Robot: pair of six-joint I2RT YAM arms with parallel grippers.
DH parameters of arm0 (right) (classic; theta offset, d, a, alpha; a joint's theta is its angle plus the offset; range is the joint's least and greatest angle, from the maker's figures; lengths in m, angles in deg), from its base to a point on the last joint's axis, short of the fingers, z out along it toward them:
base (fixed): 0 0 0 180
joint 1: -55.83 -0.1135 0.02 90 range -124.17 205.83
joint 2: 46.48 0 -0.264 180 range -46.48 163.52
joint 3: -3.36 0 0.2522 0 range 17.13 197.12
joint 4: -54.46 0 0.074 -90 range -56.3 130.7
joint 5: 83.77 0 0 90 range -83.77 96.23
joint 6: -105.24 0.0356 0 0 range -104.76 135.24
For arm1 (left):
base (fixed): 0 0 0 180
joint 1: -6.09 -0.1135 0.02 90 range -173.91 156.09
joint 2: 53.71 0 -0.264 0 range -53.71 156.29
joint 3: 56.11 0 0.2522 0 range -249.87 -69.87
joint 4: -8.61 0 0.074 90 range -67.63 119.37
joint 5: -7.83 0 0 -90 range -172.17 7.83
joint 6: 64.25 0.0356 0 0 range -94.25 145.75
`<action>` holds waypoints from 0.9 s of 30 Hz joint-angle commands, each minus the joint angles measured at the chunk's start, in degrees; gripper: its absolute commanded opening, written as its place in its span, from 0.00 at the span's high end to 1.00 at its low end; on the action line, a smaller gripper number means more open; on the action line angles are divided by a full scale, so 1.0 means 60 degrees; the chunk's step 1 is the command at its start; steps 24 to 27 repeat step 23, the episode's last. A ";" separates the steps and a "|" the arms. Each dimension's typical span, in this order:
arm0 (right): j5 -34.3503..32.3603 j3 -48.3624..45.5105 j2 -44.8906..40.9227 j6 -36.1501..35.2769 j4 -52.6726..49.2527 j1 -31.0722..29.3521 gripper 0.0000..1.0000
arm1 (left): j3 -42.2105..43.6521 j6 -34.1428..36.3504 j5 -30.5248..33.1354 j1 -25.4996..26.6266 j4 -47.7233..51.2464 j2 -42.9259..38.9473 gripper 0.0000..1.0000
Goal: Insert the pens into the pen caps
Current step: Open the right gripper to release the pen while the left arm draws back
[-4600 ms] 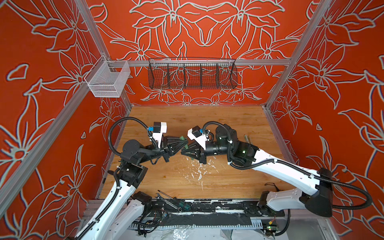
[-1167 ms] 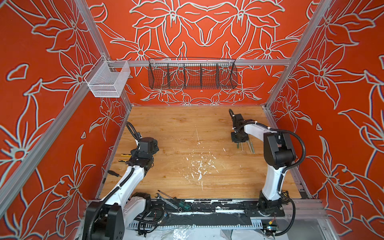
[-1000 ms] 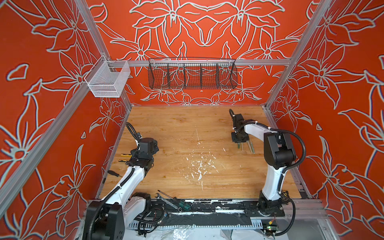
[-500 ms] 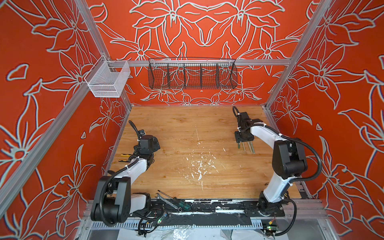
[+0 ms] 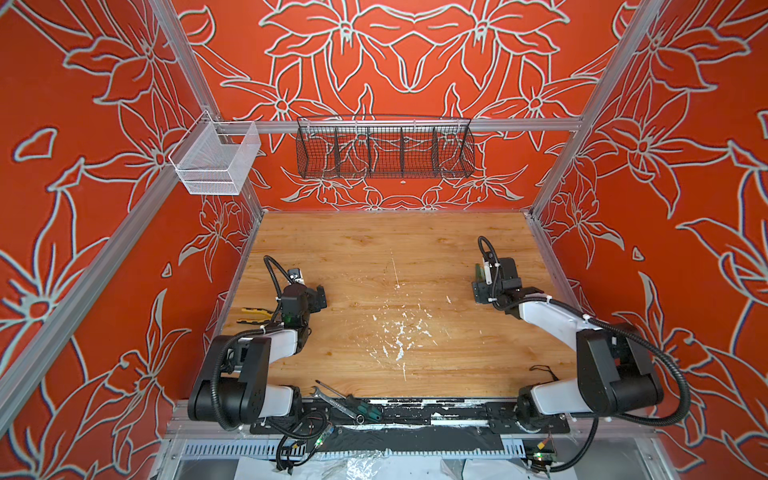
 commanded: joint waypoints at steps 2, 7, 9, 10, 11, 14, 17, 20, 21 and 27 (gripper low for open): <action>-0.0088 -0.1419 -0.0250 -0.0569 0.4303 0.0014 0.13 | 0.0014 0.0324 -0.0463 -0.0021 -0.0995 0.0000 0.03; -0.0222 -0.2212 -0.0239 -0.0503 0.5721 0.0043 0.13 | -0.0018 0.0513 -0.0749 0.0019 -0.0943 0.0014 0.03; -0.0115 -0.2752 -0.0479 -0.0422 0.6508 0.0134 0.13 | -0.0065 0.0535 -0.0785 0.0015 -0.0949 0.0065 0.03; -0.0073 -0.3210 -0.0550 -0.0372 0.7182 0.0192 0.12 | -0.0064 0.0536 -0.0787 0.0019 -0.0926 0.0054 0.03; -0.0001 -0.3786 -0.0496 -0.0313 0.8179 0.0271 0.12 | -0.0065 0.0536 -0.0802 0.0022 -0.0890 0.0049 0.03; 0.0570 -0.4441 0.0702 -0.0550 1.0903 0.0349 0.10 | -0.0079 0.0536 -0.0802 0.0011 -0.0910 0.0056 0.03; 0.0353 -0.3862 -0.0078 -0.0245 0.8600 0.0436 0.10 | -0.0090 0.0522 -0.0817 0.0022 -0.0874 0.0072 0.03; 0.0329 -0.3794 0.0359 -0.0179 0.9202 0.0498 0.03 | -0.0100 0.0525 -0.0824 0.0009 -0.0874 0.0080 0.03; 0.0342 -0.3680 0.0136 -0.0150 0.8632 0.0523 0.03 | -0.0078 0.0536 -0.0817 0.0020 -0.0875 0.0064 0.03; 0.0333 -0.3653 0.0170 -0.0129 0.8632 0.0536 0.03 | -0.0082 0.0540 -0.0817 0.0021 -0.0877 0.0052 0.03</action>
